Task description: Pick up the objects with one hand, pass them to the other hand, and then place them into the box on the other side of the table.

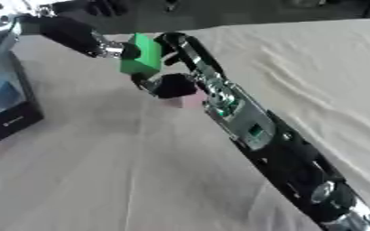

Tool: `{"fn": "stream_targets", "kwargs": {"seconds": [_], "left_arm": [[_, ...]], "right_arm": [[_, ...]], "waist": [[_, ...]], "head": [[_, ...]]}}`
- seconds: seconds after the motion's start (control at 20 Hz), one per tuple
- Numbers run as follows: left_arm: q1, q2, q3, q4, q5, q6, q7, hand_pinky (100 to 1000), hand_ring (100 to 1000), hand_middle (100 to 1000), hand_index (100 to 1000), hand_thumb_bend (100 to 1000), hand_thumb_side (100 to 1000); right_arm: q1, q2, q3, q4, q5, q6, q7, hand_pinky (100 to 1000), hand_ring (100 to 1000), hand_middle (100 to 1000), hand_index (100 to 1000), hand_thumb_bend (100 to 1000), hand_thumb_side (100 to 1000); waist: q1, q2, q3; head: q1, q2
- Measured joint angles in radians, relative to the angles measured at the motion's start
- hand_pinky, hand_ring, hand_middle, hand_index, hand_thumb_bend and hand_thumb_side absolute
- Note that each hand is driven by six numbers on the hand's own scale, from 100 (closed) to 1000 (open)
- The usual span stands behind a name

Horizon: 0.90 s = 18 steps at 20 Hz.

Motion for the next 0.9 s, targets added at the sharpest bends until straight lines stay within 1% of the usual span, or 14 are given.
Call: {"fn": "stream_targets", "kwargs": {"seconds": [0.1, 0.2, 0.3, 0.55, 0.8, 0.9], "left_arm": [[0.003, 0.0, 0.001, 0.004, 0.0, -0.023, -0.025, 898, 852, 789, 848, 693, 697], [0.007, -0.003, 0.003, 0.013, 0.005, -0.04, -0.041, 901, 853, 788, 845, 697, 703], [0.009, -0.009, 0.007, 0.02, 0.018, -0.053, -0.053, 907, 857, 789, 839, 658, 727], [0.016, -0.01, 0.007, 0.04, 0.045, -0.073, -0.088, 909, 858, 790, 839, 623, 687], [0.016, -0.022, 0.007, 0.059, 0.044, -0.071, -0.103, 899, 854, 786, 836, 489, 611], [0.016, -0.029, 0.006, 0.063, 0.037, -0.065, -0.093, 900, 855, 787, 839, 437, 599]], "right_arm": [[0.0, 0.0, 0.001, 0.0, 0.0, 0.003, 0.005, 709, 733, 502, 473, 132, 100], [0.0, 0.0, 0.004, 0.0, 0.0, 0.005, 0.01, 709, 733, 502, 473, 131, 100], [-0.001, 0.001, 0.006, 0.0, 0.0, 0.007, 0.015, 709, 732, 501, 473, 132, 100], [-0.005, 0.001, 0.007, -0.008, 0.0, 0.008, 0.024, 709, 731, 501, 473, 131, 100], [-0.008, 0.001, 0.012, -0.017, 0.001, 0.01, 0.038, 709, 729, 501, 473, 127, 100], [-0.009, 0.001, 0.013, -0.019, 0.001, 0.011, 0.045, 709, 729, 501, 474, 129, 100]], "waist": [[0.0, 0.0, 0.0], [0.0, 0.0, 0.001], [0.0, 0.0, 0.002], [0.0, 0.0, 0.002], [0.0, 0.0, 0.002], [0.0, 0.0, 0.001]], "head": [[0.0, 0.0], [0.0, 0.0], [0.0, 0.0], [0.0, 0.0], [0.0, 0.0], [0.0, 0.0]]}}
